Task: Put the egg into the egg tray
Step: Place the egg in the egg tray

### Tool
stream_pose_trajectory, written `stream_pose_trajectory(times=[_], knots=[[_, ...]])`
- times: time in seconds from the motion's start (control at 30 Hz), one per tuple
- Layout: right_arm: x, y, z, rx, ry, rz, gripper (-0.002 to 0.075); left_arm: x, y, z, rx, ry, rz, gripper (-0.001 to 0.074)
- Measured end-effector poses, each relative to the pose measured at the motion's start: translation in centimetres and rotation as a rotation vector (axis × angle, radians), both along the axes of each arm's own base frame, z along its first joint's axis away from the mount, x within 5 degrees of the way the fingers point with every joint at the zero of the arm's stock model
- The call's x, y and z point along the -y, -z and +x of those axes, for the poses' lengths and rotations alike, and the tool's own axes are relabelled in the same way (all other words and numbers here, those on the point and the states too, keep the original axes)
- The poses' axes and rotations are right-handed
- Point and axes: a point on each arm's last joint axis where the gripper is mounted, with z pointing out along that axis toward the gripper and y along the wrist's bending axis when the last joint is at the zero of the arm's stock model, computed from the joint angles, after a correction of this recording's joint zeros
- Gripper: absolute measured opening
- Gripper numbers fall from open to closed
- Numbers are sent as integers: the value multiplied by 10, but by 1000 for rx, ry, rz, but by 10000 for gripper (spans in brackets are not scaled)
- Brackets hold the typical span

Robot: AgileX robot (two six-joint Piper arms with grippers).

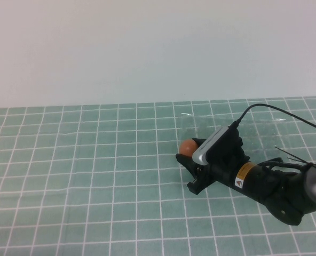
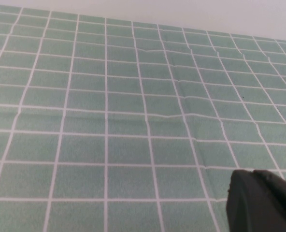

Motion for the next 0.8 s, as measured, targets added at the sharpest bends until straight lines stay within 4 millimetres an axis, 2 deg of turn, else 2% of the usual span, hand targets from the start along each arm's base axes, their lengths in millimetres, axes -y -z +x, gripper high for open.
stream_pose_trajectory(times=[0.27,0.57,0.8], knots=[[0,0,0,-3,1,0,380,0,0,0,0,0,0,-1],[0,0,0,-16,9,26,486,0,0,0,0,0,0,-1],[0,-1,0,-15,11,31,501,0,0,0,0,0,0,-1]])
